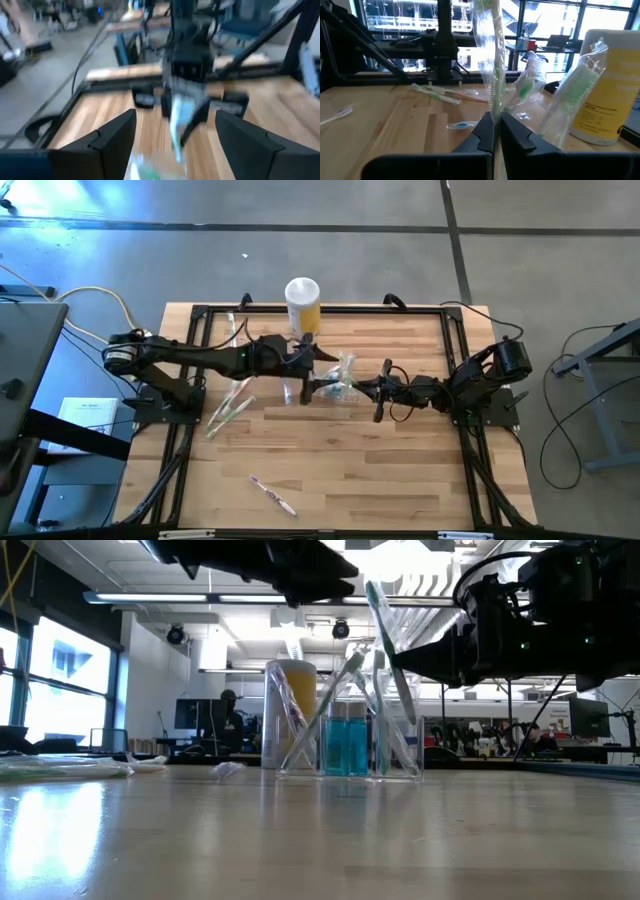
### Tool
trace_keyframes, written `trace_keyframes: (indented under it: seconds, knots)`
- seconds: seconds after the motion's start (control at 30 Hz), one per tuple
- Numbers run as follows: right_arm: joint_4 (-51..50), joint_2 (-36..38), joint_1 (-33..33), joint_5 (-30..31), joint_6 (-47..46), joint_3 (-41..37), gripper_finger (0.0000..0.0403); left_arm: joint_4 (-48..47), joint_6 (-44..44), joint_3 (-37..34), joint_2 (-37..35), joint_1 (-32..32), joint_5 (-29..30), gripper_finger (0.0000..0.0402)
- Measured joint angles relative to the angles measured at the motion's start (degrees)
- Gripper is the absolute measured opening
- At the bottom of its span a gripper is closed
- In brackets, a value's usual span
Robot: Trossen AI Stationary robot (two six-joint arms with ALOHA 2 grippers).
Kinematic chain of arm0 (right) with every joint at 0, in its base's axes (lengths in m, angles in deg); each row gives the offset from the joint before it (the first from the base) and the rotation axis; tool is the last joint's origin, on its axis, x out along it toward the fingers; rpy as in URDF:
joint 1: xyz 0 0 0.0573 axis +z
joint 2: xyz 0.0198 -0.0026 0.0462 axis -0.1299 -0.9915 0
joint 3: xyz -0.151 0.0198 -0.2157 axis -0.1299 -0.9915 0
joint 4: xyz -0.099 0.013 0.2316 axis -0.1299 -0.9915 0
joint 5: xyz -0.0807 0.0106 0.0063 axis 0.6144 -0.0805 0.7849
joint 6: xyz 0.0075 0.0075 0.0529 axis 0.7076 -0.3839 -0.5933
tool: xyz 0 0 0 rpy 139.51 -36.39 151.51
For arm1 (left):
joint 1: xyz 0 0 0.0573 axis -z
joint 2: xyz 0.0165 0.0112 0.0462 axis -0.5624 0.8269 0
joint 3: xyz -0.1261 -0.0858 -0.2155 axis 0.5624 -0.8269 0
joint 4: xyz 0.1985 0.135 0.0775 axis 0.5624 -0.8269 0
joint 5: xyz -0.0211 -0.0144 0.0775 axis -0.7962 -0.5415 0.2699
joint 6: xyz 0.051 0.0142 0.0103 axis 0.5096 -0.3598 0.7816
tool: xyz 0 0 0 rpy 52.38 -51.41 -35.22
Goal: Pick & Place toothbrushing station
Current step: Put the green toothbrush into the right section of the transparent organizer
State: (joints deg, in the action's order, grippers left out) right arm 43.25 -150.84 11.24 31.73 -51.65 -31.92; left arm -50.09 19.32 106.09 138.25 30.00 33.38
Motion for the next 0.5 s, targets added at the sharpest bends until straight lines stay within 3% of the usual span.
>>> trace_keyframes:
  seconds: [0.23,0.5]
  knots:
    - [-0.1,0.0,-0.2,0.0,0.5,0.0,0.0004,4.5,1.6,0.0,3.1,0.2,-4.3,0.0264]
    - [-0.2,0.0,-0.2,-0.1,0.5,0.0,0.0004,7.8,3.4,0.0,4.9,0.1,-4.6,0.0264]
